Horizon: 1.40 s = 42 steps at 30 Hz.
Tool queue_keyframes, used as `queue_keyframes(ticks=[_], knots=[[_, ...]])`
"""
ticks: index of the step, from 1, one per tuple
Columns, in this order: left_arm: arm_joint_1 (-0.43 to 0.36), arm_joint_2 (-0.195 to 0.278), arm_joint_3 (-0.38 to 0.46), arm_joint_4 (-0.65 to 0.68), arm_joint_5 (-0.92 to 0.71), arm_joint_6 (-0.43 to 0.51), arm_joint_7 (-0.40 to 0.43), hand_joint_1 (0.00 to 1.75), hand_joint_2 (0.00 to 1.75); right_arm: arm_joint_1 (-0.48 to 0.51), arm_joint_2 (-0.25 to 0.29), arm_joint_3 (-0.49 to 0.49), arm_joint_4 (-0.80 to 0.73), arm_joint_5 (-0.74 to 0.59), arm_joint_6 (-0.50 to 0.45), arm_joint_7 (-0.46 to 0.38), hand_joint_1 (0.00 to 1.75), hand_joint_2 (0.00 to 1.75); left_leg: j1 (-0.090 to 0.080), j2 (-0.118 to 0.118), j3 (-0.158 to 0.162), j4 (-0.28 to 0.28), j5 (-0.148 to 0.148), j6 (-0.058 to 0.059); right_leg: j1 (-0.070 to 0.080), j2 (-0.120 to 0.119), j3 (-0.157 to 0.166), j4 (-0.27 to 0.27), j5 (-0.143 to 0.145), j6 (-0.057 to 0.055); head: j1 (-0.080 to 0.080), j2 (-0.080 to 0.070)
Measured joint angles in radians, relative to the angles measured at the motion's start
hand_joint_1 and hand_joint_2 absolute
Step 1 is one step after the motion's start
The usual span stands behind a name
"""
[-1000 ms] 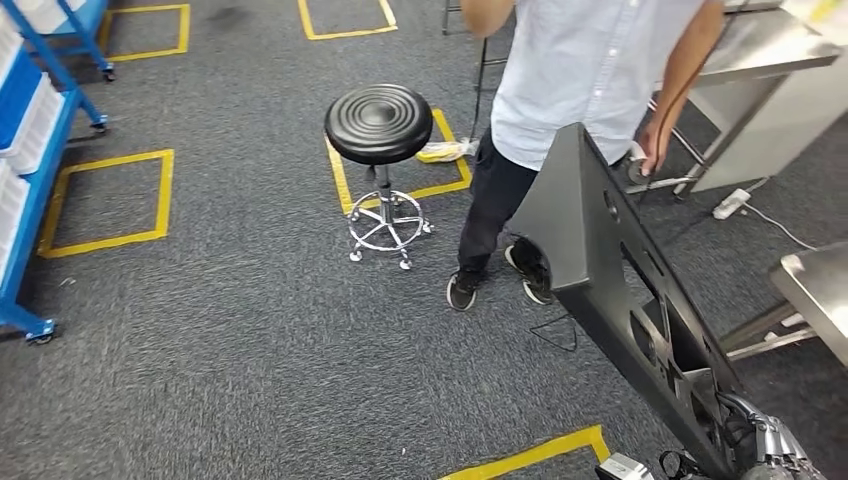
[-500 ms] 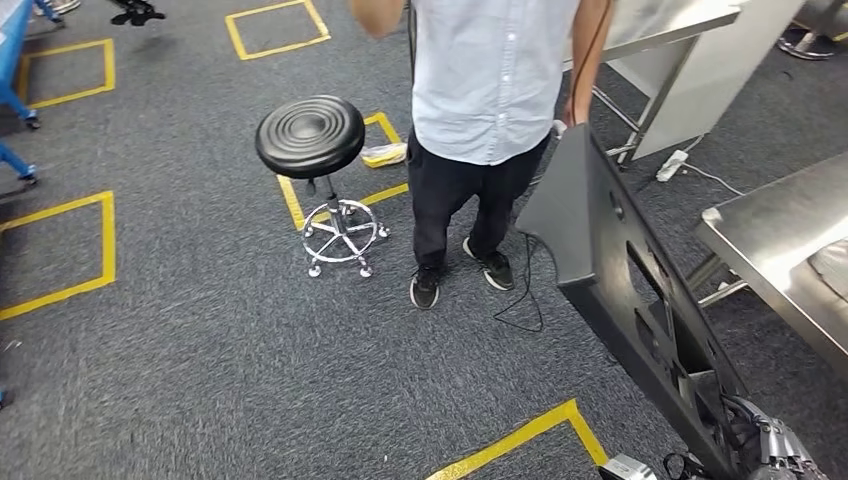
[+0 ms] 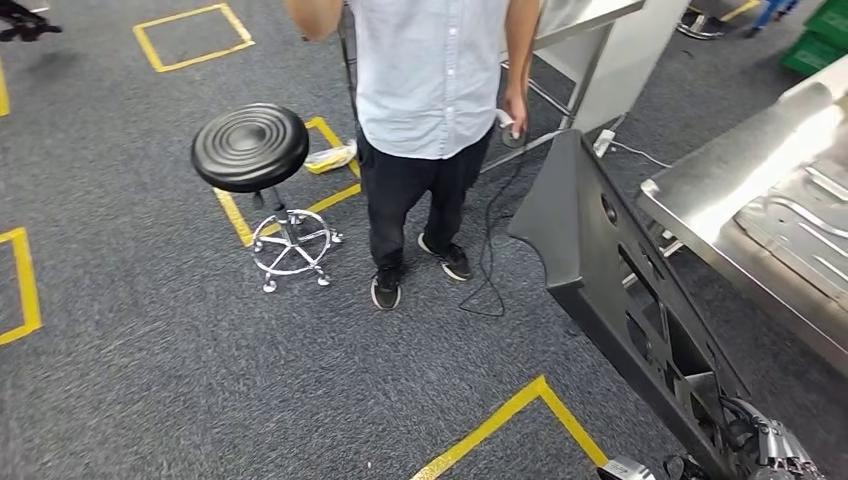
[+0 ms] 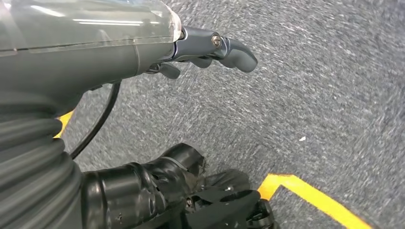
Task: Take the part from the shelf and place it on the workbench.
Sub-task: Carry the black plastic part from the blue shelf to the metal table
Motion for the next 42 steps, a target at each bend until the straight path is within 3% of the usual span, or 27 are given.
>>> queue_keyframes(ticks=[1,2,3,5,7,9,11,13,15,16,17,18,20,22,24,26,28,30,31,32,33,35,37,39,40,42], knots=[[0.000,0.000,0.000,0.000,0.000,0.000,0.000,0.00,1.75,0.001,0.000,0.000,0.000,0.000,0.000,0.000,1.75,1.75,0.000,0.013,0.002,0.000,-0.002,-0.001,-0.002,-0.003,0.001,-0.001,0.013,0.002,0.000,0.000],[-0.001,0.000,0.000,0.000,-0.001,0.000,0.000,0.00,1.75,0.001,-0.001,-0.001,0.000,0.000,0.000,0.000,1.75,1.75,0.000,0.025,0.005,0.001,-0.005,-0.003,-0.003,-0.008,0.021,-0.040,0.042,0.002,0.000,0.000],[-0.001,0.000,0.000,0.000,-0.002,0.000,0.000,0.00,1.75,0.001,-0.002,-0.001,0.000,0.000,0.000,0.000,1.75,1.75,0.000,0.035,0.010,0.001,-0.009,-0.006,-0.003,-0.024,0.057,-0.108,0.078,0.000,0.000,0.000],[-0.002,-0.001,0.000,0.000,-0.005,-0.001,0.000,0.00,1.75,0.000,-0.004,-0.001,0.000,-0.002,0.000,0.001,1.75,1.75,-0.004,0.052,0.019,0.002,-0.017,-0.016,0.006,-0.066,0.118,-0.222,0.115,-0.010,0.000,0.000],[-0.004,-0.001,0.000,0.000,-0.006,-0.001,-0.001,0.00,1.75,0.000,-0.007,-0.001,0.001,-0.003,0.000,0.004,1.75,1.75,-0.009,0.068,0.027,0.001,-0.023,-0.027,0.015,-0.080,0.133,-0.256,0.114,-0.022,-0.001,0.000],[-0.008,-0.001,0.000,0.000,-0.005,-0.001,-0.003,0.00,1.75,0.001,-0.010,-0.002,0.000,-0.004,0.000,0.008,1.75,1.75,-0.008,0.077,0.035,0.000,-0.029,-0.038,0.012,-0.057,0.132,-0.261,0.117,-0.032,-0.001,0.000],[-0.009,-0.001,0.000,0.000,-0.005,-0.001,-0.003,0.00,1.75,-0.001,-0.012,-0.002,0.000,-0.004,0.000,0.010,1.75,1.75,-0.005,0.045,0.023,0.037,-0.060,-0.048,0.006,-0.036,0.135,-0.268,0.121,-0.045,-0.001,0.000],[-0.006,-0.001,0.000,0.000,-0.006,-0.002,-0.002,0.00,1.75,-0.004,-0.014,-0.002,0.001,0.000,0.000,0.012,1.75,1.75,-0.003,-0.001,-0.031,0.151,-0.122,-0.052,0.005,-0.016,0.135,-0.270,0.123,-0.054,-0.002,0.000],[-0.001,-0.001,0.000,0.000,-0.006,-0.002,0.001,0.00,1.75,-0.004,-0.014,-0.002,0.002,0.004,0.000,0.016,1.75,1.75,-0.003,-0.016,-0.091,0.268,-0.161,-0.052,0.007,0.009,0.135,-0.269,0.123,-0.057,-0.002,0.000],[0.001,-0.001,0.000,0.000,-0.006,-0.003,0.002,0.00,1.75,-0.003,-0.014,-0.002,0.002,0.006,0.000,0.018,1.75,1.75,-0.003,-0.018,-0.102,0.283,-0.151,-0.052,0.008,0.023,0.135,-0.267,0.122,-0.058,-0.002,0.000],[0.002,-0.001,0.000,0.000,-0.005,-0.003,0.002,0.00,1.75,-0.003,-0.014,-0.002,0.002,0.008,0.000,0.020,1.75,1.75,-0.003,-0.020,-0.095,0.258,-0.121,-0.050,0.008,0.036,0.136,-0.266,0.121,-0.057,-0.002,0.000],[0.003,-0.001,0.000,0.000,-0.004,-0.003,0.001,0.00,1.75,-0.003,-0.015,-0.002,0.002,0.010,0.000,0.020,1.75,1.75,-0.003,-0.027,-0.074,0.202,-0.080,-0.047,0.008,0.050,0.138,-0.264,0.120,-0.056,-0.002,0.000],[0.003,0.000,0.000,0.000,-0.003,-0.002,-0.001,0.00,1.75,-0.005,-0.015,-0.002,0.002,0.013,0.000,0.022,1.75,1.75,-0.003,-0.065,-0.028,0.077,-0.020,-0.039,0.009,0.072,0.136,-0.258,0.117,-0.051,-0.002,0.000],[0.000,0.000,0.000,0.000,-0.003,-0.002,-0.002,0.00,1.75,-0.007,-0.016,-0.002,0.002,0.015,0.000,0.026,1.75,1.75,-0.005,-0.088,-0.010,0.024,-0.008,-0.032,0.008,0.091,0.130,-0.254,0.118,-0.040,-0.002,0.000],[-0.005,-0.001,0.000,0.000,-0.002,-0.001,-0.003,0.00,1.75,-0.007,-0.019,-0.002,0.002,0.018,0.000,0.031,1.75,1.75,-0.005,-0.071,-0.006,0.016,-0.005,-0.022,0.006,0.106,0.125,-0.256,0.121,-0.026,-0.002,0.000],[-0.006,-0.003,0.001,0.000,-0.002,-0.001,-0.003,0.00,1.75,-0.008,-0.022,-0.002,0.002,0.020,0.000,0.034,1.75,1.75,-0.001,-0.050,0.000,0.005,0.003,-0.007,0.007,0.077,0.112,-0.230,0.103,-0.016,0.001,0.000],[-0.004,-0.003,0.001,0.000,-0.003,-0.001,-0.003,0.00,1.75,-0.010,-0.023,-0.002,0.002,0.021,0.000,0.036,1.75,1.75,0.000,-0.026,0.003,-0.002,0.005,0.003,0.007,0.023,0.065,-0.131,0.047,-0.006,0.004,0.000],[-0.001,-0.003,0.001,0.000,-0.004,-0.001,-0.003,0.00,1.75,-0.011,-0.024,-0.002,0.003,0.021,0.000,0.036,1.75,1.75,-0.002,-0.002,0.003,-0.002,0.002,0.006,0.004,0.003,0.007,-0.014,-0.001,0.002,0.004,0.000],[0.000,-0.003,0.001,0.000,-0.004,-0.001,-0.002,0.00,1.75,-0.011,-0.025,-0.002,0.004,0.021,0.000,0.037,1.75,1.75,-0.003,0.010,0.004,-0.002,0.000,0.005,0.002,-0.001,-0.003,0.006,0.001,0.004,0.004,0.000],[-0.001,-0.003,0.001,0.000,-0.003,-0.001,-0.002,0.00,1.75,-0.011,-0.025,-0.002,0.004,0.021,0.000,0.038,1.75,1.75,-0.003,0.022,0.007,-0.001,-0.002,0.004,0.000,-0.005,0.005,-0.010,0.021,0.005,0.004,0.000],[-0.001,-0.003,0.001,0.000,-0.003,-0.001,-0.002,0.00,1.75,-0.011,-0.026,-0.002,0.005,0.021,0.000,0.038,1.75,1.75,-0.003,0.032,0.011,-0.001,-0.006,0.002,0.000,-0.013,0.033,-0.063,0.054,0.004,0.004,0.000],[-0.002,-0.004,0.001,0.000,-0.004,-0.001,-0.002,0.00,1.75,-0.011,-0.027,-0.002,0.005,0.021,0.000,0.038,1.75,1.75,-0.006,0.049,0.021,0.000,-0.014,-0.006,0.008,-0.060,0.104,-0.197,0.107,-0.007,0.004,0.000],[-0.003,-0.004,0.001,0.000,-0.003,-0.001,-0.002,0.00,1.75,-0.011,-0.027,-0.002,0.005,0.021,0.000,0.036,1.75,1.75,-0.011,0.065,0.029,0.000,-0.022,-0.016,0.018,-0.088,0.136,-0.260,0.118,-0.020,0.004,0.000],[-0.005,-0.004,0.001,0.000,0.000,-0.001,-0.007,0.00,1.75,-0.011,-0.027,-0.002,0.005,0.021,0.000,0.036,1.75,1.75,-0.014,0.085,0.037,-0.004,-0.026,-0.026,0.019,-0.068,0.134,-0.264,0.118,-0.031,0.003,0.000],[-0.007,-0.004,0.001,0.000,0.001,-0.001,-0.010,0.00,1.75,-0.011,-0.028,-0.002,0.005,0.021,0.000,0.036,1.75,1.75,-0.012,0.082,0.040,-0.002,-0.031,-0.031,0.017,-0.057,0.136,-0.269,0.121,-0.036,0.003,0.000],[-0.009,-0.003,0.001,0.000,0.002,0.000,-0.016,0.00,1.75,-0.013,-0.029,-0.002,0.005,0.021,0.000,0.037,1.75,1.75,-0.009,0.041,0.022,0.049,-0.069,-0.039,0.009,-0.035,0.140,-0.279,0.126,-0.048,0.002,0.000]])
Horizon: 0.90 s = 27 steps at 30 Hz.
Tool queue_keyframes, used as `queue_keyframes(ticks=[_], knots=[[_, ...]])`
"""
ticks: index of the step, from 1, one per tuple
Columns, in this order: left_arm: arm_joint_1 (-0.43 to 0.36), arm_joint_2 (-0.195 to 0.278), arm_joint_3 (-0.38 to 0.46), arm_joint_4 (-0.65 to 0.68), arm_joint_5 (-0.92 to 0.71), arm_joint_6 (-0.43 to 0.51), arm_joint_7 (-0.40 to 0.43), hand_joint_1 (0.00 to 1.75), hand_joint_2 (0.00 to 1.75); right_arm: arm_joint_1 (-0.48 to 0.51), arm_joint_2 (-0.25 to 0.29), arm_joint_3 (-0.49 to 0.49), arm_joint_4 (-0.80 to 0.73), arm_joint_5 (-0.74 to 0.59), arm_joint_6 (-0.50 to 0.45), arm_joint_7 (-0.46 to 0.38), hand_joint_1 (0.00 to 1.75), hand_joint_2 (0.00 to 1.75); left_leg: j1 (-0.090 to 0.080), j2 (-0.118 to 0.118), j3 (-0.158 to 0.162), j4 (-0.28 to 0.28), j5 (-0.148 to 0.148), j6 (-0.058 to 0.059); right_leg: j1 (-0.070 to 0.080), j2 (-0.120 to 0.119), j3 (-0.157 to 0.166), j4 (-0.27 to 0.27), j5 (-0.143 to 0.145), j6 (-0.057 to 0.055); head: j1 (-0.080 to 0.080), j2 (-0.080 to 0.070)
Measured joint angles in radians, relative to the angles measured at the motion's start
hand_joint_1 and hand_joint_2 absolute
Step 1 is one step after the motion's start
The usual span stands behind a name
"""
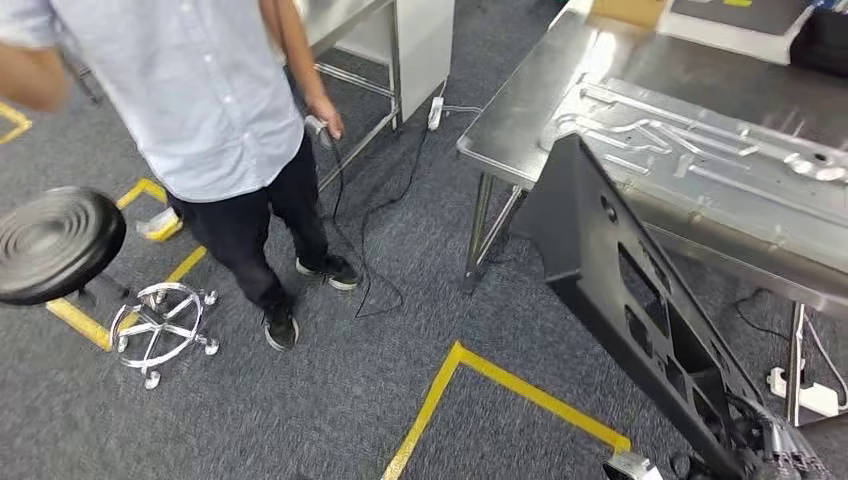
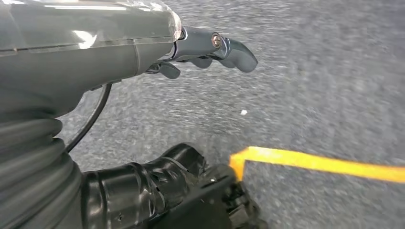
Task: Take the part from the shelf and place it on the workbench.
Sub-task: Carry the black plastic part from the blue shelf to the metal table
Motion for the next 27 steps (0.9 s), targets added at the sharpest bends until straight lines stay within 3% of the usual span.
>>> queue_keyframes(ticks=[1,3,4,5,7,9,11,13,15,17,19,20,22,24,26,27], knots=[[0.001,0.000,0.000,0.000,0.000,0.000,-0.002,0.00,1.75,-0.001,0.000,0.000,0.000,0.000,0.000,0.000,1.75,1.75,0.003,-0.030,-0.025,0.057,-0.033,-0.002,-0.001,0.010,0.000,-0.002,0.001,-0.004,-0.001,0.000],[0.003,0.000,0.001,0.000,0.001,-0.001,-0.004,0.00,1.75,-0.002,-0.001,0.000,0.000,0.001,0.000,0.000,1.75,1.75,0.004,-0.055,-0.091,0.190,-0.090,-0.005,-0.002,0.034,-0.001,-0.001,0.000,-0.009,-0.002,0.000],[0.005,0.000,0.001,0.000,0.002,-0.002,-0.006,0.00,1.75,-0.001,-0.001,0.000,0.000,0.001,0.000,0.000,1.75,1.75,0.004,-0.058,-0.112,0.228,-0.096,-0.006,-0.001,0.047,0.000,0.000,-0.001,-0.009,-0.002,0.000],[0.007,0.000,0.002,0.000,0.002,-0.003,-0.010,0.00,1.75,0.000,-0.001,0.000,0.000,0.001,0.000,-0.001,1.75,1.75,0.004,-0.059,-0.116,0.229,-0.079,-0.006,-0.001,0.061,0.000,0.002,-0.001,-0.008,-0.002,0.000],[0.008,0.001,0.002,0.000,0.004,-0.005,-0.019,0.00,1.75,0.001,-0.001,0.000,0.000,0.001,0.000,-0.001,1.75,1.75,0.005,-0.075,-0.081,0.129,0.000,-0.003,-0.002,0.089,0.001,0.008,-0.004,-0.004,-0.002,0.000],[0.008,0.001,0.003,0.000,0.007,-0.008,-0.028,0.00,1.75,0.000,-0.001,0.000,0.000,0.001,0.000,-0.002,1.75,1.75,0.007,-0.114,-0.039,0.013,0.054,0.003,0.000,0.111,-0.004,0.020,-0.009,0.004,-0.002,0.000],[0.007,0.001,0.004,0.000,0.011,-0.014,-0.036,0.00,1.75,0.000,-0.001,0.000,0.000,0.001,0.000,-0.003,1.75,1.75,0.005,-0.131,-0.027,-0.024,0.059,0.009,0.000,0.129,-0.013,0.026,-0.009,0.015,-0.001,0.000],[0.004,0.001,0.005,0.000,0.013,-0.021,-0.042,0.00,1.75,0.003,-0.001,0.000,0.000,0.001,0.000,-0.004,1.75,1.75,0.006,-0.112,-0.024,-0.032,0.062,0.019,-0.003,0.138,-0.018,0.026,-0.007,0.026,-0.001,0.000],[0.004,0.000,0.005,0.000,0.014,-0.025,-0.045,0.00,1.75,0.004,-0.002,0.000,0.000,0.001,0.000,-0.004,1.75,1.75,0.009,-0.090,-0.018,-0.042,0.068,0.032,-0.002,0.101,-0.035,0.062,-0.029,0.035,0.000,0.000],[0.006,0.000,0.007,0.000,0.014,-0.026,-0.047,0.00,1.75,0.002,-0.002,0.000,0.000,0.001,0.000,-0.004,1.75,1.75,0.008,-0.067,-0.015,-0.045,0.068,0.040,-0.002,0.051,-0.088,0.171,-0.086,0.042,0.001,0.000],[0.008,0.000,0.008,0.000,0.014,-0.027,-0.047,0.00,1.75,0.003,-0.003,0.000,0.001,0.001,0.000,-0.004,1.75,1.75,0.006,-0.042,-0.014,-0.044,0.064,0.042,-0.006,0.035,-0.144,0.280,-0.123,0.048,0.001,0.000],[0.008,0.001,0.009,0.000,0.014,-0.029,-0.047,0.00,1.75,0.003,-0.003,0.000,0.001,0.001,0.000,-0.004,1.75,1.75,0.006,-0.030,-0.013,-0.043,0.062,0.041,-0.007,0.032,-0.150,0.290,-0.115,0.049,0.001,0.000],[0.007,0.000,0.009,0.000,0.015,-0.033,-0.048,0.00,1.75,0.004,-0.004,0.000,0.002,0.001,0.000,-0.004,1.75,1.75,0.006,-0.009,-0.005,-0.042,0.055,0.037,-0.007,0.017,-0.102,0.199,-0.054,0.047,0.001,0.000],[0.007,0.000,0.009,0.000,0.015,-0.038,-0.049,0.00,1.75,0.002,-0.004,0.000,0.002,0.001,0.000,-0.004,1.75,1.75,0.002,0.009,0.004,-0.042,0.046,0.029,0.002,-0.022,-0.036,0.074,-0.010,0.036,0.001,0.000],[0.006,0.000,0.009,0.000,0.015,-0.041,-0.051,0.00,1.75,0.001,-0.004,0.000,0.003,0.001,0.000,-0.004,1.75,1.75,-0.003,0.025,0.010,-0.044,0.040,0.020,0.011,-0.038,-0.016,0.029,-0.008,0.025,0.000,0.000],[0.005,0.000,0.010,0.000,0.015,-0.041,-0.052,0.00,1.75,0.002,-0.004,0.000,0.003,0.002,0.000,-0.004,1.75,1.75,-0.005,0.034,0.015,-0.046,0.038,0.015,0.013,-0.027,-0.018,0.027,-0.006,0.020,0.000,0.000]])
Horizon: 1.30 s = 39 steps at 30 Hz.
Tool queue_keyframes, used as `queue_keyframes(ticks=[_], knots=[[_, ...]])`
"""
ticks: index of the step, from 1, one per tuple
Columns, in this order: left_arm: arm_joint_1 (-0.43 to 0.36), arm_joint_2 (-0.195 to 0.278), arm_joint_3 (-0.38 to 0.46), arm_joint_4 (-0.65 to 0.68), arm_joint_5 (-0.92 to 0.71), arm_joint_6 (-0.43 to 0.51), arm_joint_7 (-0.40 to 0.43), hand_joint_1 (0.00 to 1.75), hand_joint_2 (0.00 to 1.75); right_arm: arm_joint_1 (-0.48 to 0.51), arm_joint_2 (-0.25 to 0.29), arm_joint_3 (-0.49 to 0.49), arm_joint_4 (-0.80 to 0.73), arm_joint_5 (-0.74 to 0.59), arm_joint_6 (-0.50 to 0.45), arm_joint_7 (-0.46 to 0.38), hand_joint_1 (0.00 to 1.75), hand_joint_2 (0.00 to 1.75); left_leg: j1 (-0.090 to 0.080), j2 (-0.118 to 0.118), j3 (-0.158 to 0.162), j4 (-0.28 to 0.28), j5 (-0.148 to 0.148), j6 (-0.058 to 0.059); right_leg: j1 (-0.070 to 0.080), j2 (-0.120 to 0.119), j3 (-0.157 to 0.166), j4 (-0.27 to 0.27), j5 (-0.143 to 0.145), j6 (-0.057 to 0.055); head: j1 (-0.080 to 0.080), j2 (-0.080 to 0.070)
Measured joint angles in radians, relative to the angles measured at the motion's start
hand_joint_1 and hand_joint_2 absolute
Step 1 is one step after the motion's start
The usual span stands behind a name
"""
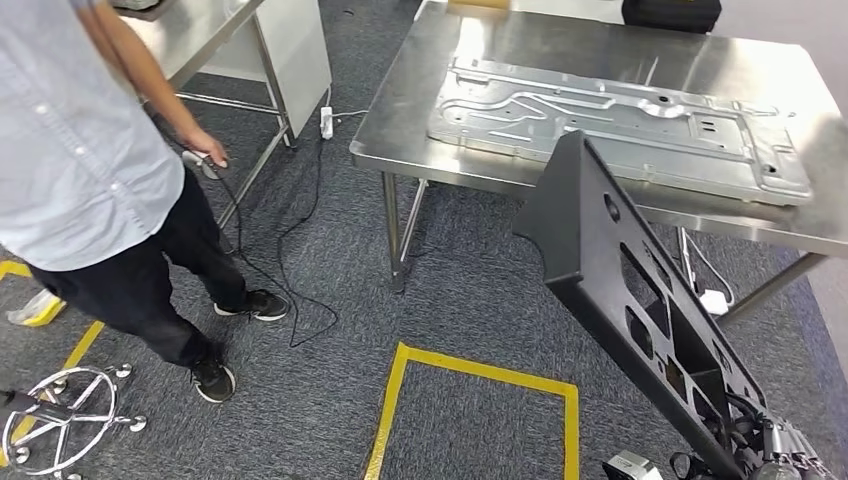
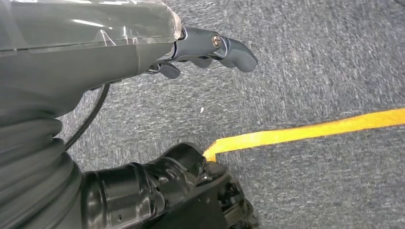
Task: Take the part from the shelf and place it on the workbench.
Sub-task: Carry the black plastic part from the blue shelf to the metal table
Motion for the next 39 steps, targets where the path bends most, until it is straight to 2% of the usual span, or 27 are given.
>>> queue_keyframes(ticks=[1,3,5,6,7,8,9,10,12,14,16,17,19,21,22,23,24,25,26,28,29,31,33,35,37,38,39], knots=[[-0.001,0.000,0.000,0.000,0.000,0.000,-0.001,0.00,1.75,0.001,0.000,0.000,0.000,0.000,0.000,0.000,1.75,1.75,0.001,0.005,0.003,-0.001,-0.003,-0.005,-0.003,0.011,0.001,-0.003,0.002,-0.005,0.000,0.000],[-0.003,0.000,0.000,0.000,-0.001,0.000,-0.002,0.00,1.75,0.001,0.000,0.000,0.000,0.001,0.000,0.000,1.75,1.75,0.003,-0.022,-0.004,0.029,-0.029,-0.014,-0.009,0.030,0.003,-0.011,0.006,-0.017,-0.001,0.000],[-0.001,0.000,0.000,0.000,-0.001,0.000,-0.003,0.00,1.75,0.000,0.000,0.000,0.000,0.001,0.000,0.000,1.75,1.75,0.007,-0.071,-0.054,0.138,-0.090,-0.019,-0.012,0.049,0.003,-0.015,0.009,-0.027,-0.001,0.000],[0.000,0.000,0.000,0.000,-0.001,0.000,-0.003,0.00,1.75,-0.001,0.000,0.000,0.000,0.002,0.000,0.000,1.75,1.75,0.007,-0.084,-0.089,0.207,-0.119,-0.020,-0.011,0.059,0.003,-0.015,0.009,-0.029,-0.002,0.000],[0.002,0.000,0.001,0.000,-0.001,-0.001,-0.003,0.00,1.75,-0.001,0.000,0.000,0.000,0.002,0.000,0.000,1.75,1.75,0.007,-0.091,-0.120,0.263,-0.134,-0.021,-0.010,0.072,0.003,-0.014,0.009,-0.030,-0.002,0.000],[0.003,0.000,0.001,0.000,-0.001,-0.002,-0.003,0.00,1.75,-0.001,0.000,0.000,0.001,0.002,0.000,0.000,1.75,1.75,0.007,-0.093,-0.136,0.285,-0.128,-0.021,-0.010,0.085,0.004,-0.013,0.009,-0.030,-0.002,0.000],[0.005,0.001,0.001,0.000,-0.001,-0.003,-0.003,0.00,1.75,-0.001,0.000,0.000,0.001,0.003,0.000,0.000,1.75,1.75,0.007,-0.095,-0.135,0.269,-0.102,-0.020,-0.009,0.098,0.005,-0.012,0.008,-0.030,-0.002,0.000],[0.005,0.001,0.001,0.000,0.000,-0.004,-0.003,0.00,1.75,-0.001,0.000,0.000,0.001,0.004,0.000,-0.001,1.75,1.75,0.007,-0.101,-0.118,0.218,-0.062,-0.017,-0.009,0.111,0.007,-0.011,0.008,-0.030,-0.002,0.000],[0.006,0.002,0.002,0.000,0.000,-0.005,-0.003,0.00,1.75,-0.001,0.000,0.001,0.001,0.005,0.000,-0.001,1.75,1.75,0.008,-0.140,-0.071,0.086,0.008,-0.009,-0.008,0.131,0.006,-0.004,0.005,-0.026,-0.002,0.000],[0.003,0.002,0.003,0.000,0.000,-0.007,-0.003,0.00,1.75,-0.001,0.000,0.001,0.002,0.010,0.000,-0.001,1.75,1.75,0.007,-0.170,-0.050,0.022,0.029,-0.004,-0.010,0.146,0.000,0.001,0.004,-0.016,-0.002,0.000],[-0.001,0.002,0.004,0.000,-0.001,-0.014,-0.003,0.00,1.75,0.000,-0.001,0.002,0.003,0.025,0.000,0.000,1.75,1.75,0.004,-0.163,-0.048,0.015,0.030,0.003,-0.013,0.159,-0.004,-0.001,0.007,-0.001,-0.002,0.000],[-0.001,0.002,0.004,0.000,-0.003,-0.018,-0.004,0.00,1.75,0.001,-0.002,0.002,0.003,0.036,0.000,0.001,1.75,1.75,0.005,-0.157,-0.045,0.010,0.034,0.009,-0.014,0.154,-0.005,0.002,0.005,0.005,-0.002,0.000],[0.000,0.002,0.004,0.000,-0.005,-0.027,-0.005,0.00,1.75,-0.001,-0.006,0.003,0.005,0.062,0.000,0.001,1.75,1.75,0.009,-0.144,-0.038,-0.001,0.043,0.019,-0.014,0.116,-0.024,0.046,-0.025,0.014,-0.001,0.000],[0.003,0.002,0.004,0.000,-0.009,-0.039,-0.007,0.00,1.75,-0.007,-0.010,0.006,0.008,0.092,0.000,-0.005,1.75,1.75,0.008,-0.130,-0.038,-0.004,0.045,0.024,-0.016,0.075,-0.073,0.154,-0.086,0.022,0.000,0.000],[0.004,0.003,0.004,0.000,-0.011,-0.047,-0.009,0.00,1.75,-0.010,-0.010,0.006,0.009,0.105,0.000,-0.011,1.75,1.75,0.008,-0.122,-0.038,-0.004,0.045,0.024,-0.019,0.068,-0.100,0.210,-0.110,0.026,0.000,0.000],[0.006,0.003,0.004,0.000,-0.012,-0.053,-0.011,0.00,1.75,-0.011,-0.011,0.007,0.011,0.113,0.000,-0.018,1.75,1.75,0.008,-0.116,-0.038,-0.003,0.044,0.024,-0.021,0.065,-0.115,0.244,-0.118,0.029,0.000,0.000],[0.006,0.004,0.004,0.000,-0.014,-0.058,-0.013,0.00,1.75,-0.011,-0.011,0.007,0.013,0.116,0.000,-0.024,1.75,1.75,0.008,-0.111,-0.038,-0.003,0.043,0.023,-0.024,0.062,-0.114,0.245,-0.108,0.032,0.000,0.000],[0.006,0.004,0.004,0.000,-0.015,-0.062,-0.014,0.00,1.75,-0.011,-0.011,0.009,0.014,0.117,0.000,-0.028,1.75,1.75,0.009,-0.108,-0.037,-0.002,0.041,0.020,-0.027,0.060,-0.094,0.209,-0.081,0.034,0.000,0.000],[0.005,0.004,0.004,0.000,-0.015,-0.064,-0.016,0.00,1.75,-0.011,-0.011,0.011,0.014,0.116,0.000,-0.030,1.75,1.75,0.009,-0.106,-0.035,-0.001,0.039,0.017,-0.029,0.057,-0.060,0.146,-0.047,0.034,0.000,0.000],[0.004,0.004,0.003,0.000,-0.016,-0.067,-0.019,0.00,1.75,-0.013,-0.011,0.016,0.015,0.112,0.000,-0.030,1.75,1.75,0.006,-0.104,-0.033,0.002,0.034,0.007,-0.027,0.053,0.000,0.032,-0.010,0.027,0.000,0.000],[0.004,0.004,0.003,0.000,-0.016,-0.067,-0.020,0.00,1.75,-0.014,-0.011,0.019,0.017,0.109,0.000,-0.028,1.75,1.75,0.005,-0.104,-0.033,0.003,0.032,0.001,-0.024,0.052,0.013,0.005,-0.007,0.023,0.000,0.000],[0.003,0.004,0.003,0.000,-0.016,-0.067,-0.022,0.00,1.75,-0.013,-0.015,0.027,0.020,0.103,0.000,-0.019,1.75,1.75,0.004,-0.103,-0.032,0.000,0.030,-0.011,-0.018,0.053,0.014,-0.004,-0.011,0.011,-0.001,0.000],[0.002,0.004,0.003,0.000,-0.016,-0.068,-0.023,0.00,1.75,-0.013,-0.020,0.040,0.024,0.102,0.000,-0.009,1.75,1.75,0.007,-0.102,-0.033,0.011,0.019,-0.021,-0.021,0.054,0.020,-0.012,-0.009,-0.002,-0.001,0.000],[0.002,0.005,0.003,0.000,-0.017,-0.069,-0.023,0.00,1.75,-0.013,-0.027,0.055,0.026,0.112,0.000,-0.003,1.75,1.75,0.009,-0.103,-0.067,0.087,-0.025,-0.027,-0.022,0.053,0.026,-0.019,-0.008,-0.016,-0.001,0.000],[0.003,0.005,0.003,0.000,-0.019,-0.070,-0.023,0.00,1.75,-0.013,-0.034,0.071,0.029,0.120,0.000,0.004,1.75,1.75,0.009,-0.103,-0.136,0.221,-0.083,-0.030,-0.017,0.052,0.027,-0.018,-0.012,-0.025,-0.002,0.000],[0.004,0.005,0.003,0.000,-0.019,-0.070,-0.023,0.00,1.75,-0.013,-0.038,0.077,0.032,0.121,0.000,0.007,1.75,1.75,0.009,-0.103,-0.164,0.271,-0.094,-0.030,-0.014,0.053,0.029,-0.017,-0.013,-0.028,-0.002,0.000],[0.005,0.005,0.003,0.000,-0.020,-0.070,-0.023,0.00,1.75,-0.012,-0.041,0.082,0.034,0.121,0.000,0.009,1.75,1.75,0.009,-0.103,-0.177,0.288,-0.086,-0.030,-0.012,0.054,0.031,-0.016,-0.016,-0.029,-0.002,0.000]])
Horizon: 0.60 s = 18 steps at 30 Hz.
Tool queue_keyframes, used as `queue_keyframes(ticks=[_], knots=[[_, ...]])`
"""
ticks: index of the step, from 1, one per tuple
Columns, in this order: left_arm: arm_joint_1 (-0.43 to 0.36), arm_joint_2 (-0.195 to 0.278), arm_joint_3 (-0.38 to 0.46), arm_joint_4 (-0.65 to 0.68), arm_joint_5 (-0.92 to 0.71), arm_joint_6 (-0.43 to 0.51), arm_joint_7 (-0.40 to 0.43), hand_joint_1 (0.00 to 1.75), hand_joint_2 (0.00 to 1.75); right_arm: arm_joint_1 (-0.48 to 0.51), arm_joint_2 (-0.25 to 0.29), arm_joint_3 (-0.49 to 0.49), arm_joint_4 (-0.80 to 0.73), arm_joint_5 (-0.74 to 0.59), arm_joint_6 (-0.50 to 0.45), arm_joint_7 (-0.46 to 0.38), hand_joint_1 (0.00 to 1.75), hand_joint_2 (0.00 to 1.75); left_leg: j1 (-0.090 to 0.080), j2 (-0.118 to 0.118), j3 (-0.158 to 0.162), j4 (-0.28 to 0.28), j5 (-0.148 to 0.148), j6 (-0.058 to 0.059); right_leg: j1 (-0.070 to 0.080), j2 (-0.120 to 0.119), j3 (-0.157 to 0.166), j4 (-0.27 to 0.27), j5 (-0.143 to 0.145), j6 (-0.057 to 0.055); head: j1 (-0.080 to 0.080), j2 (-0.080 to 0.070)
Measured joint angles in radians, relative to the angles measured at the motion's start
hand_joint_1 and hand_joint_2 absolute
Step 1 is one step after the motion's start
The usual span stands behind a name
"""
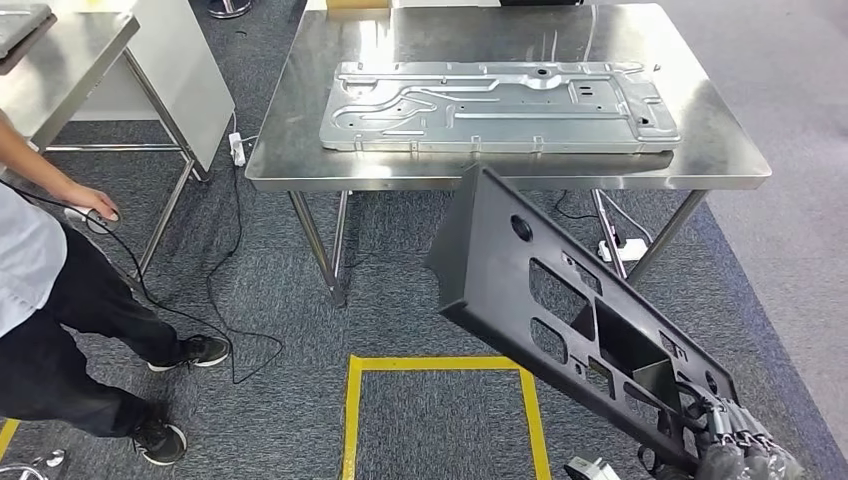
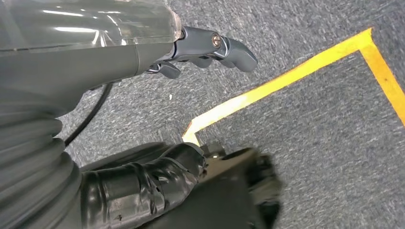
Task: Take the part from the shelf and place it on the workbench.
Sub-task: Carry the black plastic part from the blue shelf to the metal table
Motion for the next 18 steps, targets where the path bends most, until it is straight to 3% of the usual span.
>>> queue_keyframes(ticks=[1,3,5,7,10,11,13,14,15,16,18], knots=[[0.001,0.000,0.000,0.000,0.000,0.000,0.000,0.00,1.75,0.000,-0.003,0.004,0.002,0.000,0.000,0.002,1.75,1.75,0.000,0.000,0.006,-0.023,0.027,0.002,0.002,0.002,0.003,0.001,-0.002,-0.001,0.000,0.000],[0.001,0.002,0.000,0.000,0.000,0.000,0.000,0.00,1.75,0.000,-0.007,0.009,0.003,-0.001,0.000,0.002,1.75,1.75,-0.002,-0.001,0.058,-0.149,0.101,0.013,0.005,0.004,0.011,0.002,-0.008,0.001,0.000,0.000],[-0.001,0.004,0.000,0.000,0.000,0.000,0.000,0.00,1.75,0.000,-0.010,0.013,0.004,0.000,0.000,0.005,1.75,1.75,-0.007,-0.001,0.102,-0.248,0.136,0.024,0.009,0.005,0.015,0.005,-0.014,0.009,0.000,0.000],[-0.002,0.005,0.000,0.000,0.000,-0.001,-0.001,0.00,1.75,0.000,-0.014,0.017,0.006,-0.001,0.000,0.010,1.75,1.75,-0.011,-0.001,0.111,-0.271,0.134,0.031,0.009,0.006,0.015,0.005,-0.018,0.019,0.001,0.000],[-0.001,0.005,-0.001,0.000,-0.001,-0.004,-0.002,0.00,1.75,-0.001,-0.021,0.020,0.005,-0.010,0.000,0.014,1.75,1.75,-0.005,0.000,0.123,-0.287,0.138,0.046,0.006,0.004,0.007,0.033,-0.036,0.035,0.002,0.000],[-0.001,0.005,-0.001,0.000,-0.002,-0.004,-0.003,0.00,1.75,-0.002,-0.023,0.021,0.005,-0.015,0.000,0.013,1.75,1.75,-0.002,0.001,0.128,-0.292,0.138,0.051,0.005,0.003,-0.012,0.074,-0.056,0.040,0.002,0.000],[-0.002,0.005,-0.001,0.000,-0.004,-0.003,-0.003,0.00,1.75,-0.002,-0.026,0.021,0.006,-0.026,0.000,0.008,1.75,1.75,-0.002,0.002,0.133,-0.294,0.134,0.056,0.000,0.002,-0.082,0.197,-0.106,0.048,0.003,0.000],[-0.002,0.005,-0.002,0.000,-0.005,-0.002,-0.002,0.00,1.75,-0.002,-0.027,0.021,0.007,-0.032,0.000,0.005,1.75,1.75,-0.002,0.003,0.136,-0.293,0.130,0.056,-0.004,0.002,-0.114,0.248,-0.118,0.052,0.003,0.000],[-0.001,0.005,-0.002,0.000,-0.005,-0.002,-0.002,0.00,1.75,-0.002,-0.027,0.021,0.008,-0.037,0.000,0.002,1.75,1.75,-0.002,0.003,0.141,-0.293,0.126,0.055,-0.007,0.002,-0.135,0.272,-0.113,0.055,0.003,0.000],[0.000,0.005,-0.002,0.000,-0.006,-0.002,-0.003,0.00,1.75,-0.002,-0.027,0.021,0.009,-0.043,0.000,-0.002,1.75,1.75,-0.001,0.003,0.148,-0.293,0.120,0.052,-0.011,0.001,-0.136,0.258,-0.087,0.058,0.003,0.000],[0.002,0.005,-0.003,0.000,-0.009,-0.002,-0.003,0.00,1.75,-0.002,-0.028,0.021,0.009,-0.050,0.000,-0.006,1.75,1.75,0.002,0.002,0.166,-0.293,0.106,0.044,-0.018,-0.002,-0.092,0.146,-0.009,0.061,0.003,0.000]])
